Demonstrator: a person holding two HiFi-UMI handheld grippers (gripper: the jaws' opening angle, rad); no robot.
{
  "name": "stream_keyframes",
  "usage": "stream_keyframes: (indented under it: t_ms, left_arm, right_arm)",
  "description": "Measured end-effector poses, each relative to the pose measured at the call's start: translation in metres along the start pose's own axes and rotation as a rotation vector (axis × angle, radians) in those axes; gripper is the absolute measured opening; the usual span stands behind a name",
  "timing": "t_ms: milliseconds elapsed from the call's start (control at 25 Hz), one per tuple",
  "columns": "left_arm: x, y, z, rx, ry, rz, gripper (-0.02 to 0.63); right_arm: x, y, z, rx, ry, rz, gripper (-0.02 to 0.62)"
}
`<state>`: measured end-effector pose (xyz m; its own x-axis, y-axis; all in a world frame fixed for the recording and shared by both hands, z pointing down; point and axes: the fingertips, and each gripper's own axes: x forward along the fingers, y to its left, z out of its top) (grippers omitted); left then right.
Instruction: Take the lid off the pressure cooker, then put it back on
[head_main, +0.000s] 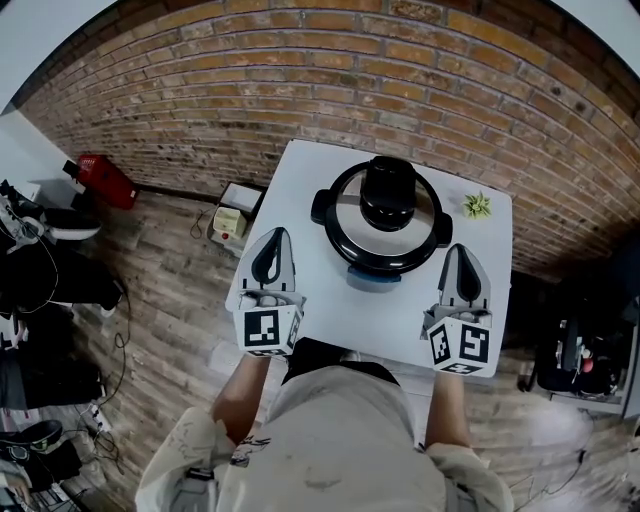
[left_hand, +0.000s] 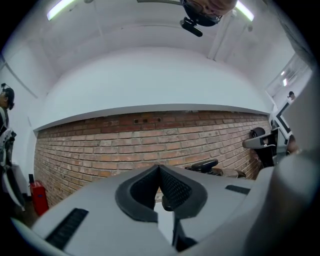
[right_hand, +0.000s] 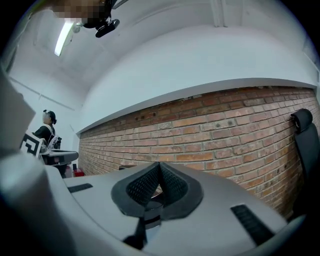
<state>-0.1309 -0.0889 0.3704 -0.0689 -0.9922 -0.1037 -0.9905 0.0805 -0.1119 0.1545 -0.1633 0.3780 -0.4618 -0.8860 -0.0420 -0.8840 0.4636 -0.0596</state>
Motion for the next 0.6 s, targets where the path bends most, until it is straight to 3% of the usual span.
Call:
stream_keyframes:
  t_ms: [600]
  left_arm:
    - [-0.004,-0.006,-0.006,0.005,0.01,-0.019,0.015]
  right_arm:
    - [-0.004,-0.003,-0.008,-0.044,0.033,0.002,0.017]
